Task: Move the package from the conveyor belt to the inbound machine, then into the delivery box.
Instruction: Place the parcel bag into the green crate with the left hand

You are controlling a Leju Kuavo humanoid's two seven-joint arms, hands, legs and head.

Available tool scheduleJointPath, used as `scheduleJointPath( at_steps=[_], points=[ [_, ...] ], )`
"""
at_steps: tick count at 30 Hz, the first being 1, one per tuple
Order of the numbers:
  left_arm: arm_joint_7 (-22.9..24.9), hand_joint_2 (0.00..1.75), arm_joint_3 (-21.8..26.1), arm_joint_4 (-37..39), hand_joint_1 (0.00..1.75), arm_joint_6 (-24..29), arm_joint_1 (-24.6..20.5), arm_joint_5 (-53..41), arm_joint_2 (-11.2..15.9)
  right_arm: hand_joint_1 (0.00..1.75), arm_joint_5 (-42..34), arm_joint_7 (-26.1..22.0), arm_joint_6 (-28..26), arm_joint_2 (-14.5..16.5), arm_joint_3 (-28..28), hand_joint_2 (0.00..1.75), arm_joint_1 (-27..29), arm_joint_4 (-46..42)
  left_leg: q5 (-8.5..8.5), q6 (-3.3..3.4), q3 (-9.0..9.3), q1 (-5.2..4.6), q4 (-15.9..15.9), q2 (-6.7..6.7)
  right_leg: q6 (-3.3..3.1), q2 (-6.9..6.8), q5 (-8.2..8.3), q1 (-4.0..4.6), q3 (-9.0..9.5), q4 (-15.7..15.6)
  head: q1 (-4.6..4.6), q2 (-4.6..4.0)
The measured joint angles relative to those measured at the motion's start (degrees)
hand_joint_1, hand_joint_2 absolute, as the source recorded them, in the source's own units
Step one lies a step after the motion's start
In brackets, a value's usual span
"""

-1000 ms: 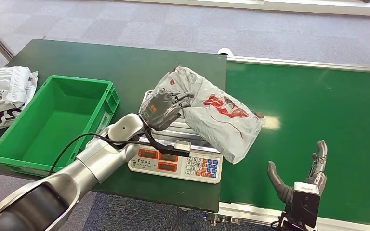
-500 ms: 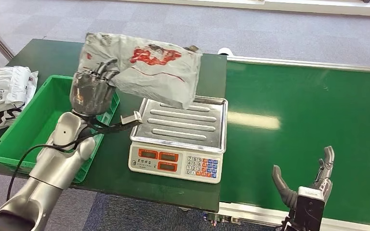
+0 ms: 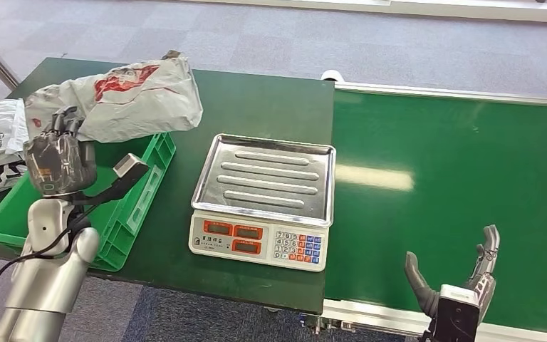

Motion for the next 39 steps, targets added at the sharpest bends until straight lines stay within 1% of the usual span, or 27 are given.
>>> scheduleJointPath(
  at_steps=[5, 10, 13, 17, 22, 23, 26, 27, 32, 39],
  points=[
    [3.7, 1.75, 7.0, -0.7, 1.75, -9.0, 3.5, -1.9, -0.5, 0.00, 0.6, 0.3, 0.1, 0.4, -0.3, 1.75, 0.7, -0.9, -0.01, 0.00, 0.00, 0.00, 0.0, 0.02, 0.00, 0.01, 0.00, 0.00, 0.00, 0.0, 0.01, 0.00],
    [4.0, 1.75, 11.9, -0.1, 1.75, -16.4, 6.0, 1.9, -0.3, 0.00, 0.8, 0.4, 0.3, 0.6, -0.7, 1.75, 0.9, -1.0, 0.00, 0.00, -0.01, 0.00, 0.0, -0.02, 0.00, -0.02, 0.00, 0.00, 0.02, 0.0, 0.01, 0.00],
    [3.8, 1.75, 13.2, 0.6, 1.75, -18.7, 6.7, 3.2, 0.0, 0.00, 0.8, 0.4, 0.3, 0.6, -0.8, 1.75, 0.9, -1.0, 0.00, 0.00, -0.01, 0.00, 0.0, -0.03, 0.00, -0.02, 0.00, 0.00, 0.01, 0.0, 0.01, 0.00],
    [3.8, 1.75, 13.4, 0.7, 1.75, -18.9, 6.8, 3.2, 0.1, 0.00, 0.8, 0.4, 0.3, 0.6, -0.8, 1.75, 0.9, -1.0, 0.00, 0.00, -0.01, 0.00, 0.0, -0.03, 0.00, -0.02, 0.00, 0.00, 0.01, 0.0, 0.01, 0.00],
    [3.3, 1.75, 14.8, 2.9, 1.73, -23.7, 7.5, 6.4, 0.8, 0.00, 0.9, 0.4, 0.7, 0.6, -0.9, 1.75, 0.8, -1.0, 0.00, 0.00, -0.01, 0.00, 0.0, -0.07, 0.00, -0.03, 0.00, 0.00, 0.03, 0.0, 0.01, 0.00],
    [3.3, 1.75, 14.9, 3.3, 1.57, -23.9, 7.5, 6.6, 0.9, 0.00, 1.0, 0.4, 0.7, 0.6, -0.9, 1.75, 0.7, -1.0, 0.00, 0.00, -0.01, 0.00, 0.0, -0.07, 0.00, -0.03, 0.00, 0.00, 0.03, 0.0, 0.01, 0.00],
    [3.1, 1.75, 15.1, 3.8, 0.27, -23.8, 7.5, 7.0, 0.9, 0.00, 1.1, 0.4, 0.8, 0.6, -0.9, 1.75, 0.7, -1.0, 0.00, 0.00, 0.00, 0.00, 0.0, -0.07, 0.00, -0.03, 0.00, 0.00, 0.02, 0.0, 0.01, 0.00],
    [2.9, 1.75, 15.1, 3.9, 0.00, -23.2, 7.4, 7.3, 0.9, 0.00, 1.1, 0.5, 0.8, 0.6, -0.9, 1.75, 0.6, -1.0, 0.00, 0.00, 0.00, 0.00, 0.0, -0.07, 0.00, -0.03, 0.00, 0.00, 0.02, 0.0, 0.01, 0.00],
    [1.0, 1.75, 15.0, 4.2, 0.00, -17.1, 6.2, 8.0, 0.5, 0.00, 1.2, 0.8, 0.8, 0.8, -1.0, 1.75, 0.4, -0.9, 0.00, 0.00, 0.00, 0.00, 0.0, -0.07, 0.00, -0.03, 0.00, 0.00, 0.03, 0.0, 0.01, 0.00],
    [0.1, 1.75, 14.8, 4.2, 0.00, -15.6, 5.5, 8.7, 0.2, 0.00, 1.2, 0.8, 0.8, 1.1, -1.0, 1.75, 0.2, -0.9, 0.00, 0.00, 0.01, 0.00, 0.0, -0.06, 0.00, -0.03, 0.00, 0.00, 0.01, 0.0, 0.01, 0.00]
  ],
)
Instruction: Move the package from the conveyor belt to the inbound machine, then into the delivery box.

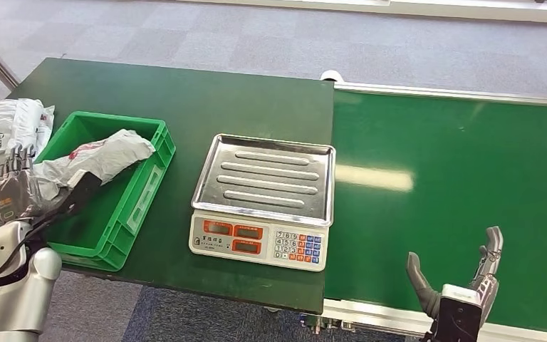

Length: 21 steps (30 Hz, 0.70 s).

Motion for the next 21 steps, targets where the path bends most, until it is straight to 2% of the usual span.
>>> scheduleJointPath(
  at_steps=[2, 6, 8, 17, 21],
  points=[
    [-2.4, 1.75, 0.0, -0.2, 0.00, 3.0, -0.2, 2.2, -0.3, 0.00, -0.1, 0.0, 0.0, 0.0, 0.0, 1.75, 0.0, 0.0, 0.00, 0.00, 0.00, 0.00, 0.0, 0.00, 0.00, 0.00, 0.00, 0.00, -0.02, 0.0, -0.01, 0.00],
    [-11.0, 1.75, -0.9, -3.1, 0.00, 13.9, -1.6, 8.6, -1.8, 0.00, -0.6, -0.4, 0.0, 0.1, 0.0, 1.75, -0.2, 0.1, 0.00, 0.00, -0.01, -0.01, 0.0, -0.04, 0.00, -0.03, 0.00, -0.01, 0.02, 0.0, 0.01, 0.00],
    [-13.6, 1.75, -2.0, -5.3, 0.00, 17.2, -2.4, 9.7, -2.4, 0.00, -1.0, -0.7, 0.1, 0.1, 0.0, 1.75, -0.4, 0.3, 0.00, 0.00, 0.00, -0.02, 0.0, -0.04, 0.01, -0.04, 0.01, -0.02, 0.04, 0.0, 0.00, 0.00],
    [-19.8, 1.75, -5.3, -10.6, 0.00, 21.8, -3.1, 13.9, -4.0, 0.00, -1.5, -1.0, 0.5, 0.1, 0.0, 1.75, -0.9, 0.9, 0.00, 0.00, 0.01, 0.00, 0.0, -0.02, 0.00, -0.03, 0.01, 0.00, 0.03, 0.0, -0.01, 0.00],
    [-24.9, 1.75, -6.4, -12.3, 0.00, 23.2, -3.0, 18.6, -4.8, 0.00, -1.9, -1.2, 0.6, 0.0, 0.0, 1.75, -1.2, 1.2, 0.00, 0.00, 0.01, -0.01, 0.0, -0.02, 0.01, -0.04, 0.01, 0.00, 0.03, 0.0, -0.01, 0.00]
  ],
)
